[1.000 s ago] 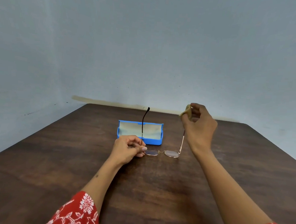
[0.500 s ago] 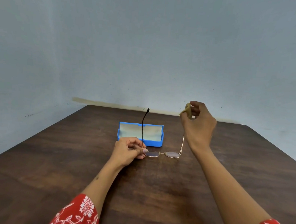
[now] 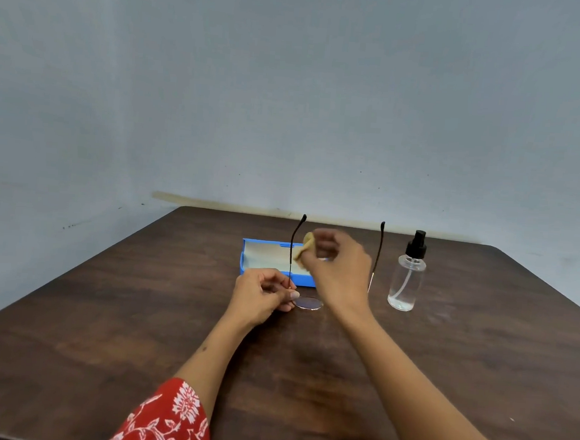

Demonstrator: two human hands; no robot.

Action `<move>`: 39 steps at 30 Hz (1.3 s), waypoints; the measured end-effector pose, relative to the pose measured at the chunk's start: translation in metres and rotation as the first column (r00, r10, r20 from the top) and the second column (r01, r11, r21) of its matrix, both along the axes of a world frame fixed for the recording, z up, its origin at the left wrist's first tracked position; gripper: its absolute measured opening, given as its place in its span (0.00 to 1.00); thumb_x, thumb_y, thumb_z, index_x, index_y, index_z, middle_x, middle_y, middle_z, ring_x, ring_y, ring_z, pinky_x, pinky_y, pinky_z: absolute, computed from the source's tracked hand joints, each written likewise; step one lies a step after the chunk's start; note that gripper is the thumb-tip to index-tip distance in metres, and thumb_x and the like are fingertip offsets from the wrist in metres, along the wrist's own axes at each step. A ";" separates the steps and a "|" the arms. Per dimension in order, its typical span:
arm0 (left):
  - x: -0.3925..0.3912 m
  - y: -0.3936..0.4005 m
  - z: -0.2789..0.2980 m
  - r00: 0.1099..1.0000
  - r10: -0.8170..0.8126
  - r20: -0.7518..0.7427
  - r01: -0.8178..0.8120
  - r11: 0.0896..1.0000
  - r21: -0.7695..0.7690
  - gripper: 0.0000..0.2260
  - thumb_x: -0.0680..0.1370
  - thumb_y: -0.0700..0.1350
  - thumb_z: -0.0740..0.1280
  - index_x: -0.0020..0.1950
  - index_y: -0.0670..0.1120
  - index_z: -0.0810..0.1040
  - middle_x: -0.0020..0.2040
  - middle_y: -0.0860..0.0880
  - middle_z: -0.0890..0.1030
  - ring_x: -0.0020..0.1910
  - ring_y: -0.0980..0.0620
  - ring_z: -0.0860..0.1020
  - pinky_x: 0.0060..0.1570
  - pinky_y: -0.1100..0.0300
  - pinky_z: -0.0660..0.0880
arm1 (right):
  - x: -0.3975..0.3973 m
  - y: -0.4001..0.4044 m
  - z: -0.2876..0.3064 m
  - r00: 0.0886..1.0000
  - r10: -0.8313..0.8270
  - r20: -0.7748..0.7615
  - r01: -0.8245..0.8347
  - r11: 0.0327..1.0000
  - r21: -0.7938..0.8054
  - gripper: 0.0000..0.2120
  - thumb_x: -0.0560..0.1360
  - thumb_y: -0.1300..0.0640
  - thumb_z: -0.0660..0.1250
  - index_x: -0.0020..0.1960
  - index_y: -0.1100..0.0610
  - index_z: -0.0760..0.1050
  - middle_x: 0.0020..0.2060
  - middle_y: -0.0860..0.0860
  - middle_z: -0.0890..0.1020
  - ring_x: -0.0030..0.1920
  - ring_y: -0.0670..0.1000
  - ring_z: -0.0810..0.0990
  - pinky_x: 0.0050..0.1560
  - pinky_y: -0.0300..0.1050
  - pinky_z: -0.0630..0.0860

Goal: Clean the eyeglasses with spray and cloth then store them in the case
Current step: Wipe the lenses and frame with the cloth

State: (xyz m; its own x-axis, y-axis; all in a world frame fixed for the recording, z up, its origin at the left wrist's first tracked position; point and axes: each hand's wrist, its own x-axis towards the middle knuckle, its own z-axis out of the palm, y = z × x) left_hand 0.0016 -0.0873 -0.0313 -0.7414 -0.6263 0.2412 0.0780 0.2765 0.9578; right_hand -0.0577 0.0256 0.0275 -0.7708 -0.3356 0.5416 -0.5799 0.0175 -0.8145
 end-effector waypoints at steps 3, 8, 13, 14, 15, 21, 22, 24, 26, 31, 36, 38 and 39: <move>0.003 0.003 0.001 0.999 -0.011 -0.035 0.011 1.000 -0.006 0.08 0.68 0.26 0.70 0.36 0.39 0.79 0.29 0.46 0.80 0.27 0.54 0.80 0.32 0.64 0.79 | 0.005 -0.013 -0.018 0.997 0.022 0.069 -0.028 0.994 0.101 0.11 0.69 0.62 0.71 0.50 0.55 0.79 0.39 0.47 0.82 0.43 0.45 0.82 0.44 0.37 0.78; 0.006 0.004 0.004 0.999 -0.030 -0.038 0.028 0.999 -0.044 0.13 0.69 0.23 0.64 0.38 0.39 0.81 0.30 0.47 0.81 0.29 0.58 0.80 0.32 0.66 0.78 | 0.007 -0.022 -0.027 0.993 0.008 0.115 -0.025 0.988 0.151 0.14 0.67 0.63 0.71 0.52 0.57 0.80 0.37 0.47 0.82 0.42 0.46 0.82 0.35 0.28 0.76; 0.002 0.000 -0.001 0.999 -0.035 -0.031 0.035 0.999 0.009 0.06 0.69 0.29 0.71 0.37 0.39 0.80 0.29 0.46 0.81 0.29 0.50 0.80 0.36 0.60 0.81 | 0.004 -0.020 -0.004 0.996 0.000 0.088 -0.003 0.999 0.034 0.11 0.66 0.61 0.73 0.48 0.55 0.80 0.35 0.46 0.82 0.40 0.44 0.82 0.47 0.38 0.78; 0.001 0.000 -0.001 0.999 -0.037 -0.026 0.037 0.999 0.009 0.06 0.69 0.29 0.71 0.38 0.39 0.80 0.29 0.45 0.82 0.29 0.49 0.81 0.37 0.60 0.81 | 0.004 -0.019 -0.002 0.996 0.002 0.086 -0.003 1.000 0.012 0.11 0.66 0.62 0.73 0.48 0.55 0.80 0.35 0.46 0.82 0.40 0.43 0.82 0.46 0.36 0.78; 0.001 0.000 -0.001 0.999 -0.040 -0.025 0.040 0.999 0.008 0.06 0.69 0.29 0.71 0.37 0.39 0.80 0.29 0.45 0.82 0.29 0.49 0.80 0.36 0.60 0.81 | 0.005 -0.019 -0.002 0.996 0.002 0.091 -0.003 1.000 0.005 0.10 0.66 0.62 0.73 0.47 0.55 0.80 0.35 0.46 0.83 0.40 0.43 0.82 0.47 0.36 0.78; 0.004 0.003 0.001 0.999 -0.037 -0.031 0.036 0.999 -0.029 0.10 0.68 0.24 0.67 0.39 0.38 0.81 0.28 0.49 0.81 0.28 0.56 0.80 0.33 0.65 0.79 | 0.010 -0.017 -0.021 0.995 -0.002 0.100 -0.016 0.984 0.177 0.15 0.66 0.62 0.71 0.53 0.56 0.81 0.34 0.44 0.80 0.42 0.47 0.82 0.52 0.45 0.78; 0.003 0.002 0.000 0.999 -0.036 -0.032 0.035 0.999 -0.016 0.09 0.68 0.25 0.69 0.38 0.39 0.81 0.28 0.48 0.81 0.28 0.55 0.80 0.33 0.64 0.79 | 0.009 -0.017 -0.017 0.996 0.002 0.087 -0.017 0.986 0.167 0.15 0.66 0.63 0.71 0.53 0.56 0.81 0.34 0.44 0.80 0.42 0.46 0.82 0.52 0.42 0.78; 0.002 0.001 -0.001 0.998 -0.041 -0.040 0.042 0.999 0.023 0.08 0.68 0.28 0.71 0.36 0.40 0.79 0.28 0.46 0.81 0.28 0.52 0.80 0.34 0.63 0.80 | 0.007 -0.017 -0.005 0.997 0.029 0.077 -0.036 0.996 0.088 0.13 0.66 0.63 0.72 0.50 0.57 0.81 0.33 0.44 0.81 0.39 0.43 0.81 0.47 0.37 0.78; 0.000 -0.001 -0.001 0.999 -0.040 -0.035 0.041 0.999 0.031 0.07 0.69 0.30 0.73 0.36 0.40 0.79 0.29 0.45 0.82 0.29 0.51 0.80 0.35 0.61 0.80 | 0.005 -0.017 0.007 0.997 0.044 0.058 -0.044 0.999 0.010 0.10 0.66 0.64 0.72 0.46 0.56 0.81 0.32 0.43 0.81 0.35 0.38 0.80 0.43 0.33 0.77; 0.003 0.001 0.001 0.998 -0.052 -0.045 0.053 0.998 0.023 0.08 0.69 0.29 0.71 0.36 0.40 0.79 0.30 0.45 0.81 0.29 0.53 0.80 0.34 0.63 0.80 | 0.005 -0.017 -0.007 0.996 0.023 0.092 -0.037 0.989 0.145 0.14 0.66 0.63 0.71 0.51 0.56 0.81 0.33 0.44 0.81 0.41 0.45 0.82 0.49 0.38 0.78; 0.000 -0.001 0.000 0.998 -0.035 -0.056 0.037 0.999 0.030 0.08 0.68 0.30 0.73 0.35 0.42 0.79 0.30 0.44 0.81 0.29 0.50 0.81 0.36 0.60 0.81 | 0.005 -0.016 0.001 0.994 0.061 0.095 -0.071 0.992 0.108 0.10 0.66 0.64 0.71 0.46 0.54 0.82 0.34 0.46 0.83 0.40 0.45 0.83 0.48 0.38 0.78; -0.001 -0.002 -0.001 0.998 -0.036 -0.047 0.037 0.999 0.027 0.06 0.68 0.32 0.73 0.37 0.40 0.80 0.30 0.45 0.82 0.30 0.49 0.81 0.39 0.58 0.82 | 0.005 -0.016 0.011 0.996 0.067 0.059 -0.069 0.997 0.028 0.09 0.66 0.64 0.71 0.41 0.51 0.80 0.32 0.44 0.82 0.38 0.43 0.83 0.45 0.36 0.78; -0.001 -0.002 -0.002 0.998 -0.039 -0.043 0.040 0.999 0.021 0.05 0.69 0.32 0.73 0.38 0.39 0.80 0.30 0.45 0.82 0.30 0.49 0.81 0.39 0.58 0.81 | 0.006 -0.016 0.013 0.996 0.068 0.051 -0.068 0.998 0.009 0.09 0.66 0.64 0.71 0.40 0.51 0.79 0.32 0.43 0.82 0.38 0.42 0.82 0.43 0.34 0.78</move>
